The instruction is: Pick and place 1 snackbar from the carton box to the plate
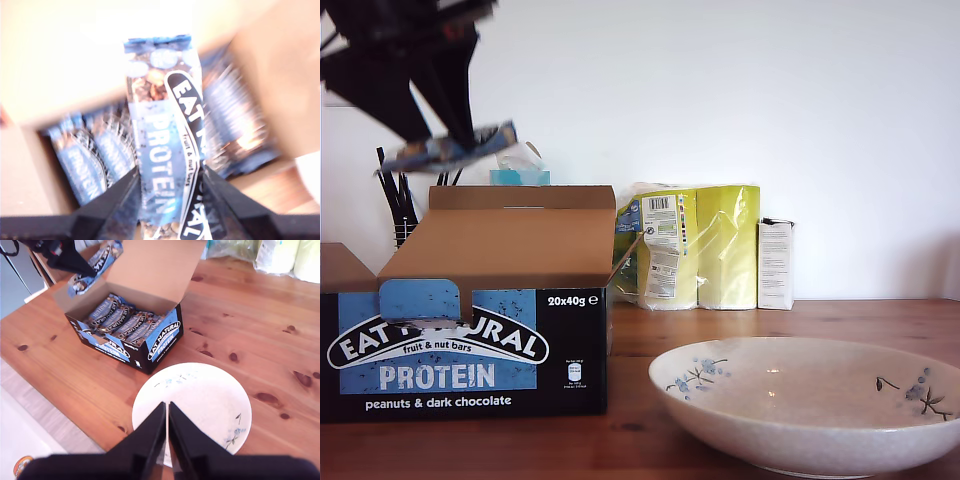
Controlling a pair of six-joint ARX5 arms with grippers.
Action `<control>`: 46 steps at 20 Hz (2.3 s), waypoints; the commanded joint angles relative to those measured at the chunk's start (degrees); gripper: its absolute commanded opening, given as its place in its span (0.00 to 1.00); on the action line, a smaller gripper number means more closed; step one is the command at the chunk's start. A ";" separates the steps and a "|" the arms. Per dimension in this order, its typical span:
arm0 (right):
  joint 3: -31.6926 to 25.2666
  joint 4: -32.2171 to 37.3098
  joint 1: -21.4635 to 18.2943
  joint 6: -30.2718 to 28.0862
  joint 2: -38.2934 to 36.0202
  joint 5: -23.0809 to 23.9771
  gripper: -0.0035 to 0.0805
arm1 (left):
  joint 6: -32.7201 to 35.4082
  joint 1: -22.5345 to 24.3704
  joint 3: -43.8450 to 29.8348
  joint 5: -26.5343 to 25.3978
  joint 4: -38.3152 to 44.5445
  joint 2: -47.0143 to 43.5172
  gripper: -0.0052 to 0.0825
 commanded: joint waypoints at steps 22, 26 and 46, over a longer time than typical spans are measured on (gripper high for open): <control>1.27 -8.87 0.22 0.17 -8.50 0.00 0.03 | -4.81 -30.93 0.13 7.19 26.67 26.21 0.26; 1.27 -8.87 0.22 0.07 -8.50 0.00 0.03 | -3.61 -31.63 0.13 6.01 27.04 30.71 0.26; 0.81 -5.01 0.22 -0.44 -7.23 7.26 0.03 | 3.37 -31.41 2.86 3.28 23.06 20.72 0.04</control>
